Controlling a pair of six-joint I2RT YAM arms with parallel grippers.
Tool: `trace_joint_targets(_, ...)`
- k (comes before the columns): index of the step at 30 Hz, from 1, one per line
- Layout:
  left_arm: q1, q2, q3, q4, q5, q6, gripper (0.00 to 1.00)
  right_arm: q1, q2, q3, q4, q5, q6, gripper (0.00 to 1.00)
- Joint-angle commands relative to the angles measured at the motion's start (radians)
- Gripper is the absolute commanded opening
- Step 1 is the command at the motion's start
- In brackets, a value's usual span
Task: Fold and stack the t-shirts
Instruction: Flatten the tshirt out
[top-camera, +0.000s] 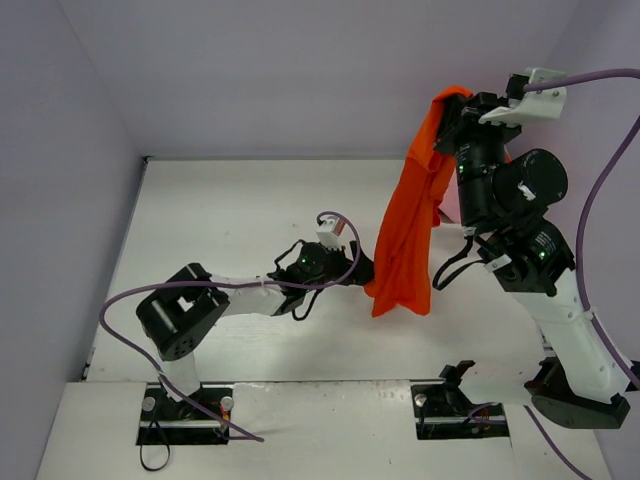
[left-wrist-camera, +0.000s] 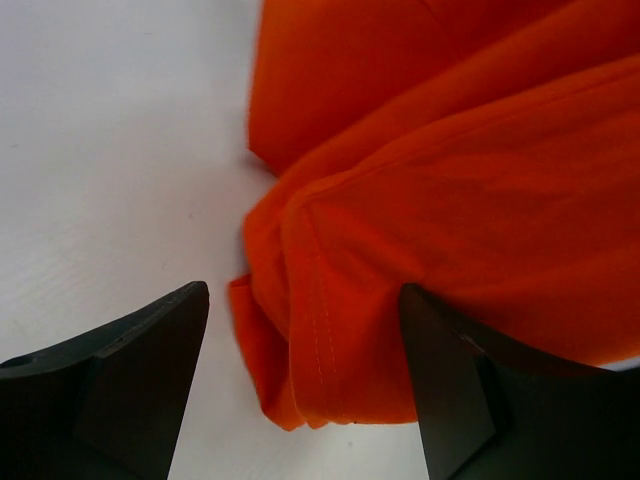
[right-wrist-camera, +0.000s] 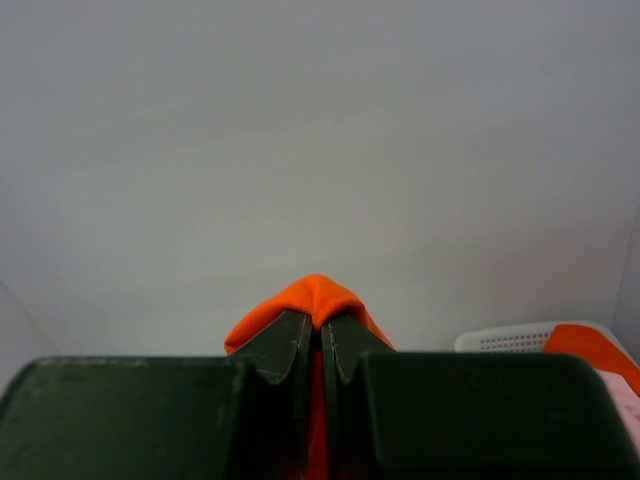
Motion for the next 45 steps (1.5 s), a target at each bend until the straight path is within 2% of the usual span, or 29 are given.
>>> trace_joint_targets(1, -0.005, -0.010, 0.028, 0.183, 0.069, -0.044, 0.71, -0.004, -0.001, 0.046, 0.097, -0.013, 0.007, 0.00)
trace_joint_targets(6, -0.004, 0.003, 0.027, 0.241, 0.086, -0.089, 0.71, -0.004, 0.007, 0.040, 0.097, -0.003, 0.000, 0.00)
trace_joint_targets(13, -0.007, -0.008, 0.018, 0.235, 0.068, -0.097, 0.70, -0.004, 0.014, 0.030, 0.098, 0.002, 0.003, 0.00)
trace_joint_targets(24, -0.027, 0.039, 0.027, 0.276, 0.062, -0.124, 0.56, -0.004, 0.010, 0.029, 0.098, 0.008, -0.002, 0.00)
trace_joint_targets(33, -0.057, 0.066, 0.041, 0.261, 0.045, -0.118, 0.52, -0.004, 0.004, 0.029, 0.097, 0.008, -0.005, 0.00)
trace_joint_targets(37, -0.057, 0.078, 0.051, 0.256, 0.043, -0.114, 0.42, -0.004, 0.005, 0.029, 0.098, 0.007, -0.009, 0.00)
trace_joint_targets(40, -0.057, 0.082, 0.064, 0.249, 0.043, -0.110, 0.27, -0.004, 0.003, 0.027, 0.098, 0.008, -0.013, 0.00)
trace_joint_targets(41, -0.057, 0.082, 0.067, 0.246, 0.043, -0.107, 0.17, -0.004, 0.002, 0.026, 0.097, 0.010, -0.014, 0.00)
trace_joint_targets(45, -0.057, 0.069, 0.065, 0.220, 0.034, -0.092, 0.00, -0.004, -0.003, 0.020, 0.097, 0.014, -0.017, 0.00)
